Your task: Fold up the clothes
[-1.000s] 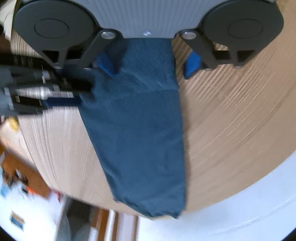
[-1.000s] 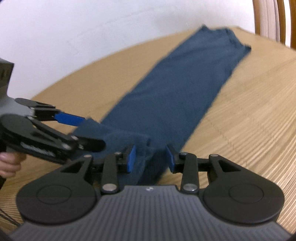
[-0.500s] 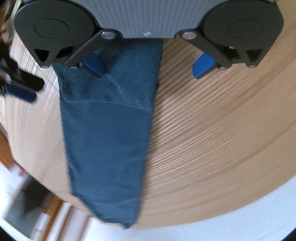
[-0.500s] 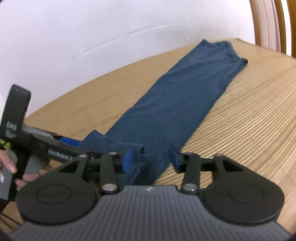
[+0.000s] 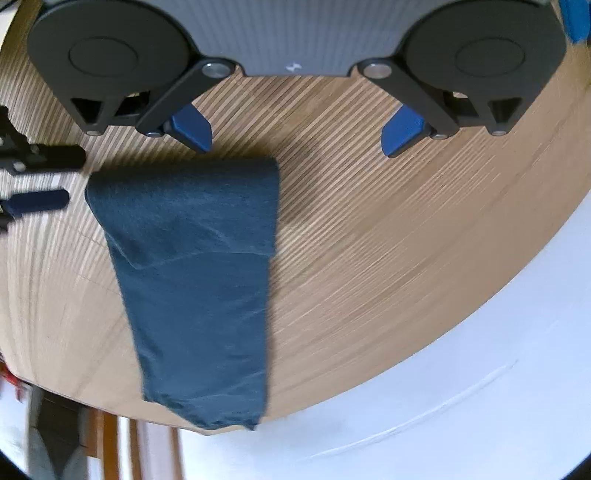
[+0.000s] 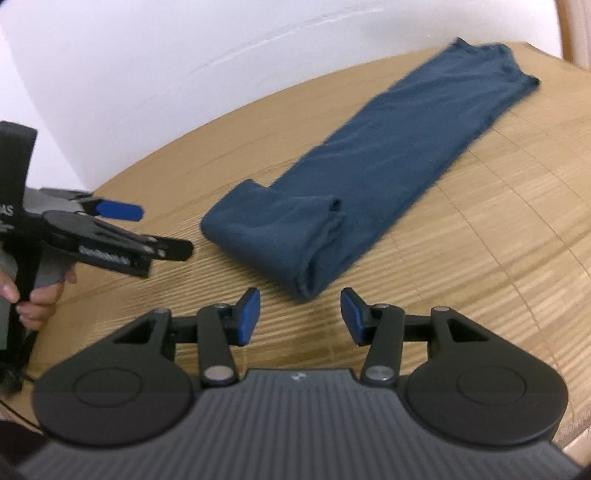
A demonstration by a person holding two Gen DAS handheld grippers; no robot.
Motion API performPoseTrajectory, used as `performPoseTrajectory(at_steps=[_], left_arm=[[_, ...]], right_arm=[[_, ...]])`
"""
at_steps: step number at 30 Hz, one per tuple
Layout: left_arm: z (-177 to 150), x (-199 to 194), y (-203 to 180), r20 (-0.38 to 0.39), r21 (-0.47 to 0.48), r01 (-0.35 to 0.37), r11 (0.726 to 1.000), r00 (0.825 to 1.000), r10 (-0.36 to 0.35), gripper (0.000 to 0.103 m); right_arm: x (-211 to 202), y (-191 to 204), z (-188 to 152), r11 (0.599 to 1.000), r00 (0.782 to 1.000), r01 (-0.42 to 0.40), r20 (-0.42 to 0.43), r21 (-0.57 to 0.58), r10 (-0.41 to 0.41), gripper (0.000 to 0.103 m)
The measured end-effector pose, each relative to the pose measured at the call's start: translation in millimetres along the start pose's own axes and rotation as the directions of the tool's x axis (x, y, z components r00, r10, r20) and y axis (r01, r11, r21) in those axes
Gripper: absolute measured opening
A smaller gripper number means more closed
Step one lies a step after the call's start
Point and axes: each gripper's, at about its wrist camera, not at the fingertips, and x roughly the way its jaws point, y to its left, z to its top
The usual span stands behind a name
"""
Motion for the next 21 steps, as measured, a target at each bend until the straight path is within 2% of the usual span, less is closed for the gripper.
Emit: performPoseTrajectory(at_steps=[3, 7, 12, 19, 21], left_arm=[[-0.8, 10.0, 1.4, 0.019, 0.031, 0.05, 0.998, 0.999, -0.051, 0.1], [-1.8, 29.4, 8.3, 0.018, 0.065, 0.14, 0.988, 0.99, -0.142, 0.1], [-2.8, 45.1, 9.2, 0.029, 0.12, 0.245, 0.962, 0.968, -0.25, 0.084], [0.9, 57.5, 12.8, 0.058, 0.124, 0.359, 0.925, 0.928, -0.368, 0.076], [2.1, 55.7, 10.5, 0.065, 0.158, 0.381, 0.911, 0.916, -0.395, 0.061]], right_arm=[[9.7, 9.7, 0.9, 0.997, 0.998, 0.055, -0.026, -0.062, -0.057, 0.051], [20.2, 19.8, -5.3, 0.988, 0.995, 0.088, -0.025, -0.126, -0.091, 0.051], [28.8, 29.1, -9.3, 0.976, 0.989, 0.145, 0.022, -0.159, -0.144, 0.051], [36.4, 35.1, -9.4, 0.961, 0.978, 0.207, 0.052, -0.181, -0.201, 0.052], [37.2, 35.0, -7.6, 0.964, 0.979, 0.201, 0.051, -0.171, -0.196, 0.051]])
